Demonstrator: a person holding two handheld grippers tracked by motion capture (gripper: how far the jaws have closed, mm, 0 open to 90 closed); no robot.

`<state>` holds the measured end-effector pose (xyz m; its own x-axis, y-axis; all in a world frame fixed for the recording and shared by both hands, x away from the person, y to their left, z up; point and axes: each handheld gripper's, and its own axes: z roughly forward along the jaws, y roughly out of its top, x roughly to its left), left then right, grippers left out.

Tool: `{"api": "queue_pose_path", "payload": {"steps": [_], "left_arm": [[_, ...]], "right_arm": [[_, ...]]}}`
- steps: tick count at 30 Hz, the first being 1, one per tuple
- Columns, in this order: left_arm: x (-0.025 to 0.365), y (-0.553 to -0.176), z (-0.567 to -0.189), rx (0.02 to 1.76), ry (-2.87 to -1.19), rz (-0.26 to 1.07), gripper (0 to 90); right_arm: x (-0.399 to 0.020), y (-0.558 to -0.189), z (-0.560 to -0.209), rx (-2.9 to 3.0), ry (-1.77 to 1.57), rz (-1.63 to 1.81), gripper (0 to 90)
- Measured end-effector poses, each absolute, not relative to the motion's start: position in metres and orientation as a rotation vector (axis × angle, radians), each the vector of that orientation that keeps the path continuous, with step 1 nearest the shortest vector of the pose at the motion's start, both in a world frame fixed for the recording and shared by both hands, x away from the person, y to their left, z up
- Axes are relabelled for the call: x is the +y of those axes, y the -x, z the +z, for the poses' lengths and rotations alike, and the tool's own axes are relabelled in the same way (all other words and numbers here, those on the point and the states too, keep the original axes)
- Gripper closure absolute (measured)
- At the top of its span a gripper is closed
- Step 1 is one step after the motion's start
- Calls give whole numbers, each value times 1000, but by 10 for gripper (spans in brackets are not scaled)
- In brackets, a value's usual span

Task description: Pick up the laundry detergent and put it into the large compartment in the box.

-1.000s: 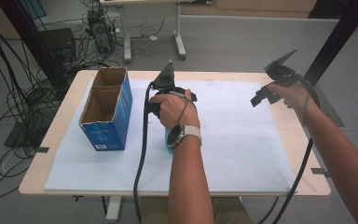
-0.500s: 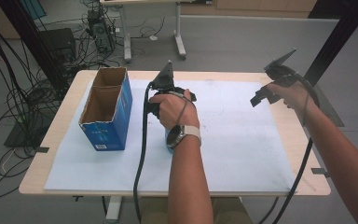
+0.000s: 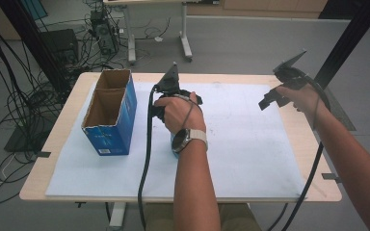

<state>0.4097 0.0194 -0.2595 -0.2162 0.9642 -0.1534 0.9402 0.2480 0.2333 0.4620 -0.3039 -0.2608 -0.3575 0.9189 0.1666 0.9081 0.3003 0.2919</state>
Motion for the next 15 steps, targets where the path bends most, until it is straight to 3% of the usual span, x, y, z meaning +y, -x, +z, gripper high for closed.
{"api": "queue_pose_path", "payload": {"steps": [15], "left_arm": [[20,-409,-258,2251,-1771,121,89]], "right_arm": [[-305,-462,-260,2503,-1767,532,86]]}}
